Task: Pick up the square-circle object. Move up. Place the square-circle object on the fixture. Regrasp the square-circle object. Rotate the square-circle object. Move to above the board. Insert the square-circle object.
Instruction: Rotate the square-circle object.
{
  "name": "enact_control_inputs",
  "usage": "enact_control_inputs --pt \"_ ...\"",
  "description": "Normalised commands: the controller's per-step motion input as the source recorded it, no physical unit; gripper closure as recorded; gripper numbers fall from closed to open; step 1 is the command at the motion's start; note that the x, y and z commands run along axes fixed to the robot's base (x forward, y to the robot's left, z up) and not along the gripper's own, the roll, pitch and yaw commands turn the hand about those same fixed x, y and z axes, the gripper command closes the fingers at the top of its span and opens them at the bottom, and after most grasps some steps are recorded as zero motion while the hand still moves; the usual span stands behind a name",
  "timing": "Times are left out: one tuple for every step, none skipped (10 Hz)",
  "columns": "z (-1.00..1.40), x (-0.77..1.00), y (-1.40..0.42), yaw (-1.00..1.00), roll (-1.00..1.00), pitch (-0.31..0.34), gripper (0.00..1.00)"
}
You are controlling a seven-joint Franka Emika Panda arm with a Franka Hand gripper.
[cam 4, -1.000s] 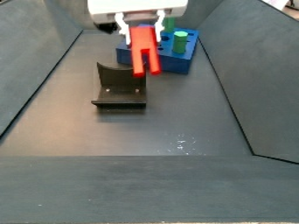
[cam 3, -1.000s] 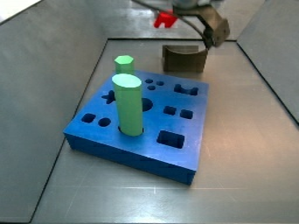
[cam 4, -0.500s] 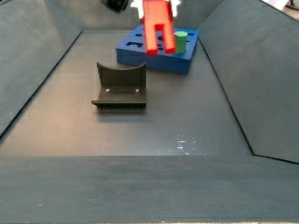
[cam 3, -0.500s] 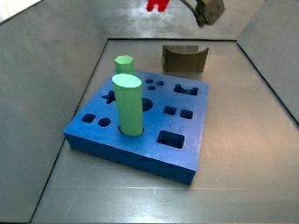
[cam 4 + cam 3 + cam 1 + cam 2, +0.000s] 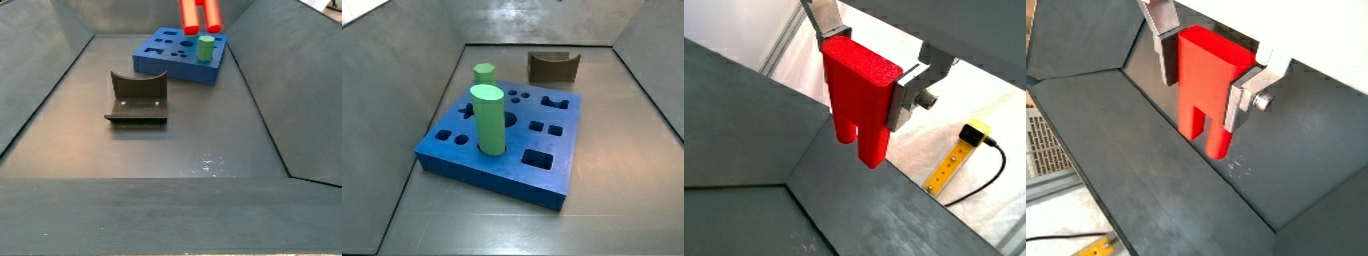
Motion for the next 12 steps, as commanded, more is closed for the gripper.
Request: enact_control_inputs --pt "0.05 -0.71 0.04 -0.08 -0.15 -0.046 1.0" --pt "0.06 -0.57 0.03 -0.07 -0.15 -0.039 1.0" --pt "0.06 -0.48 0.03 -0.07 -0.16 -0.045 1.0" --pt "0.06 -0.39 0.03 -0.06 -0.17 -0.049 1.0" --pt "0.05 -0.31 0.03 -0.06 -0.17 -0.059 1.0" --pt "0.05 -0.2 0.03 -0.06 -0.17 -0.066 1.0" --pt "0.0 0.0 0.0 -1.0 -0.96 -0.115 1.0" --pt "0.02 0.01 0.04 -1.0 -0.96 -0.092 1.0" --pt "0.05 -0.05 0.06 -1.0 -0.96 -0.068 1.0" --pt "0.08 -0.12 0.04 -1.0 -0.95 -0.016 1.0" --pt "0.07 -0.12 0.04 -1.0 -0.94 0.033 1.0" --pt "0.05 -0.07 0.03 -1.0 -0.93 0.106 1.0"
